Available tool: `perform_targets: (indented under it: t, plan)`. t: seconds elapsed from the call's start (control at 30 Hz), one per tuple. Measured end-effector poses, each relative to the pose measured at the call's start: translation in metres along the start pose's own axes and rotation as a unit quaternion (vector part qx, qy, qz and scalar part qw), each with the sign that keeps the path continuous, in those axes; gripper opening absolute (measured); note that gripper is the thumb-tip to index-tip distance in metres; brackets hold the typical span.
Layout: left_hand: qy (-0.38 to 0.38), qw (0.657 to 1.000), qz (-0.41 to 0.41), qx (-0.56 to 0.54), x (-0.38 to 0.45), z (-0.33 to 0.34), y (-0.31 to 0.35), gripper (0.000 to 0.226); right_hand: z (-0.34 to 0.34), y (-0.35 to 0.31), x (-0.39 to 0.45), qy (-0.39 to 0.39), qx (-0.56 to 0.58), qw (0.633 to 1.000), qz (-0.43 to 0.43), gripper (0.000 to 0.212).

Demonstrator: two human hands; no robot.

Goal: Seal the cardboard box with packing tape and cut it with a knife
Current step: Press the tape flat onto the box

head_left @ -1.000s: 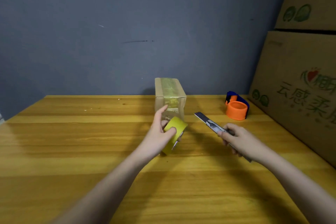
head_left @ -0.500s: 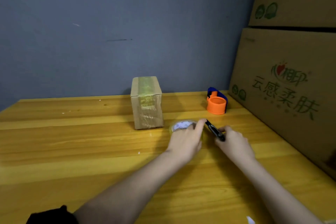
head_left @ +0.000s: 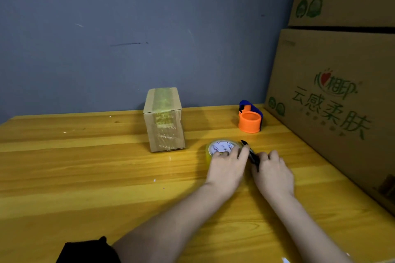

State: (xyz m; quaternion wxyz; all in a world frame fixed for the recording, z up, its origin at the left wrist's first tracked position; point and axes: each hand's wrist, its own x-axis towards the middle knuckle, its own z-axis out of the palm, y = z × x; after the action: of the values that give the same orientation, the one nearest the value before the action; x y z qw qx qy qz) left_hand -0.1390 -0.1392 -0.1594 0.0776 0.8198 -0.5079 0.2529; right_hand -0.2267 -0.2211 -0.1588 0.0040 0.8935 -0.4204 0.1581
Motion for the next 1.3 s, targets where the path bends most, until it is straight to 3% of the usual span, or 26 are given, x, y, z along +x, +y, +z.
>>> perform_targets:
  t: [0.2,0.37,0.5,0.57,0.63,0.73,0.83,0.93,1.0,1.17,1.3]
  plan:
    - [0.007,1.0,0.006,0.0,-0.002,0.005,-0.007,0.065,0.005,0.001,0.0,-0.014,0.03,0.999,0.022,0.04]
    - [0.02,0.997,0.022,-0.072,-0.009,-0.006,-0.017,0.054,-0.002,0.0,0.003,-0.034,0.043,0.998,0.043,0.047]
    - [0.08,0.991,0.022,-0.102,-0.01,-0.035,-0.044,0.042,-0.025,-0.011,0.011,0.06,0.139,0.988,0.019,0.037]
    - [0.1,0.988,0.004,-0.12,-0.012,-0.051,-0.065,0.041,-0.041,-0.028,0.014,0.12,0.22,0.968,-0.028,0.022]
    - [0.117,0.984,-0.02,-0.132,-0.015,-0.064,-0.09,0.039,-0.056,-0.056,0.017,0.121,0.308,0.941,-0.069,0.013]
    - [0.154,0.978,-0.062,-0.128,-0.021,-0.075,-0.126,0.032,-0.059,-0.104,0.023,0.004,0.441,0.892,-0.102,0.013]
    - [0.169,0.972,-0.114,-0.114,-0.025,-0.079,-0.161,0.028,-0.043,-0.147,0.026,-0.117,0.478,0.865,-0.099,0.026]
    - [0.158,0.973,-0.134,-0.103,-0.023,-0.081,-0.188,0.036,-0.034,-0.174,0.024,-0.22,0.507,0.831,-0.058,0.027]
    - [0.128,0.977,-0.127,-0.118,-0.018,-0.082,-0.201,0.044,-0.036,-0.183,0.021,-0.265,0.556,0.788,-0.013,0.023]
    - [-0.002,0.977,-0.126,-0.174,-0.003,-0.074,-0.221,0.047,-0.032,-0.198,0.018,-0.264,0.663,0.697,0.067,0.026]
    - [-0.025,0.966,-0.125,-0.224,-0.004,-0.064,-0.224,0.057,-0.03,-0.206,0.02,-0.234,0.705,0.662,0.102,0.02]
